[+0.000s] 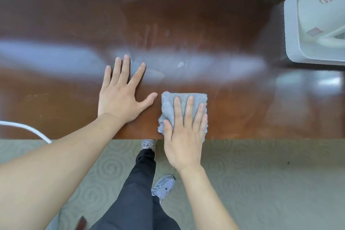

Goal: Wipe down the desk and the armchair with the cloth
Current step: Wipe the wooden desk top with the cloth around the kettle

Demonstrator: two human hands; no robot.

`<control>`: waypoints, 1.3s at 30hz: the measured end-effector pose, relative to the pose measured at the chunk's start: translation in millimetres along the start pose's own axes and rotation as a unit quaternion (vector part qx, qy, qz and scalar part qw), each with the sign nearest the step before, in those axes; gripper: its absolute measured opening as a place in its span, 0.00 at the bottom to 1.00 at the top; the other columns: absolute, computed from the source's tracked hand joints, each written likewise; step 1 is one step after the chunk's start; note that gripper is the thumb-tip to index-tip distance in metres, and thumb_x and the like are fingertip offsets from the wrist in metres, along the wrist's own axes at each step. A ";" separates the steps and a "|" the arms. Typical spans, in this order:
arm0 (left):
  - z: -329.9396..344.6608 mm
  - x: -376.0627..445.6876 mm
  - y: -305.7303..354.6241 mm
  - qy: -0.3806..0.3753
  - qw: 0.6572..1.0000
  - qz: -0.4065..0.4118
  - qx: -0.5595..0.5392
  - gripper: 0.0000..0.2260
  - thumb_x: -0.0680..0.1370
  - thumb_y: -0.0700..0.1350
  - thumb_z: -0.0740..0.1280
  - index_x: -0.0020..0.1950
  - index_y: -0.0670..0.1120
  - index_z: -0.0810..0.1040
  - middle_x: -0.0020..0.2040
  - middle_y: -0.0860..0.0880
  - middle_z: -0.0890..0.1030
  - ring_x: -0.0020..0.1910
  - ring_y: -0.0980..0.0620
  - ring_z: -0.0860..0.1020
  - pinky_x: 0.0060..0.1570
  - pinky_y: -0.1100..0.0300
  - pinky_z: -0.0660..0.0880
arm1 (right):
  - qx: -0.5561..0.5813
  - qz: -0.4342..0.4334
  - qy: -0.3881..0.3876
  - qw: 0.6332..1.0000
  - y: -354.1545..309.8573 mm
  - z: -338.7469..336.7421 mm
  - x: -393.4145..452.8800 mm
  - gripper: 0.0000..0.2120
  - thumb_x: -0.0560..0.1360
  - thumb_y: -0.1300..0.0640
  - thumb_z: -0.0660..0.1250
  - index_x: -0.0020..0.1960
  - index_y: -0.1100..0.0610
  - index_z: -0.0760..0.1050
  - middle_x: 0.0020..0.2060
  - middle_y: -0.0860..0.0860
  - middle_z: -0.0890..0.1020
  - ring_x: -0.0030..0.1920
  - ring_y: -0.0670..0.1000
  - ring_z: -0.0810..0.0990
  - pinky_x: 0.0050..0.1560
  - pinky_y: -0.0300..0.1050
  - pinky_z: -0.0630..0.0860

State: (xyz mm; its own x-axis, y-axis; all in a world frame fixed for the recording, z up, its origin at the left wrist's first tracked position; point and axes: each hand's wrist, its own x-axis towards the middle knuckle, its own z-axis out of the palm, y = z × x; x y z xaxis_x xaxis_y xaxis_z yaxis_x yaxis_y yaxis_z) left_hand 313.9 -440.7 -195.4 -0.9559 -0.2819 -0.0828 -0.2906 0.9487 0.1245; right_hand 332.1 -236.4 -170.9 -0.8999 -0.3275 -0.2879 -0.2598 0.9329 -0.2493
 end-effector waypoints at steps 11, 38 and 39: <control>0.6 -0.2 0.8 0.019 1.000 0.004 -0.015 0.39 0.75 0.73 0.54 0.81 0.55 0.59 0.82 0.41 0.54 0.81 0.42 0.52 0.79 0.42 0.51 | -0.006 -0.023 -0.014 1.000 -12.3 -32.3 144.9 0.28 0.83 0.44 0.47 0.81 0.44 0.43 0.81 0.50 0.41 0.79 0.59 0.35 0.78 0.58 0.35; 3.9 0.6 -1.1 0.008 1.000 0.007 -0.016 0.39 0.75 0.72 0.57 0.82 0.54 0.58 0.83 0.41 0.52 0.82 0.41 0.51 0.78 0.40 0.53 | -0.076 -0.053 0.011 0.996 -27.4 -54.9 224.1 0.27 0.84 0.45 0.48 0.81 0.49 0.48 0.81 0.55 0.48 0.80 0.63 0.42 0.79 0.59 0.42; 3.8 1.8 -1.8 0.005 1.000 0.005 -0.016 0.39 0.75 0.72 0.57 0.82 0.54 0.58 0.83 0.41 0.52 0.82 0.42 0.50 0.78 0.40 0.52 | -0.081 -0.061 0.011 0.995 -41.0 -57.7 248.2 0.27 0.84 0.45 0.47 0.81 0.49 0.47 0.81 0.54 0.47 0.80 0.63 0.42 0.79 0.59 0.41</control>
State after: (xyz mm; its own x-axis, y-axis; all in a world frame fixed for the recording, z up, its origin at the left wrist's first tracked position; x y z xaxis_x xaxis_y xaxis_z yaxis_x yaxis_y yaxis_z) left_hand 312.9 -442.3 -199.5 -0.9591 -0.2736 -0.0721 -0.2818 0.9464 0.1577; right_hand 99.2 -347.3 -178.8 -0.8646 -0.4391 -0.2444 -0.4200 0.8984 -0.1281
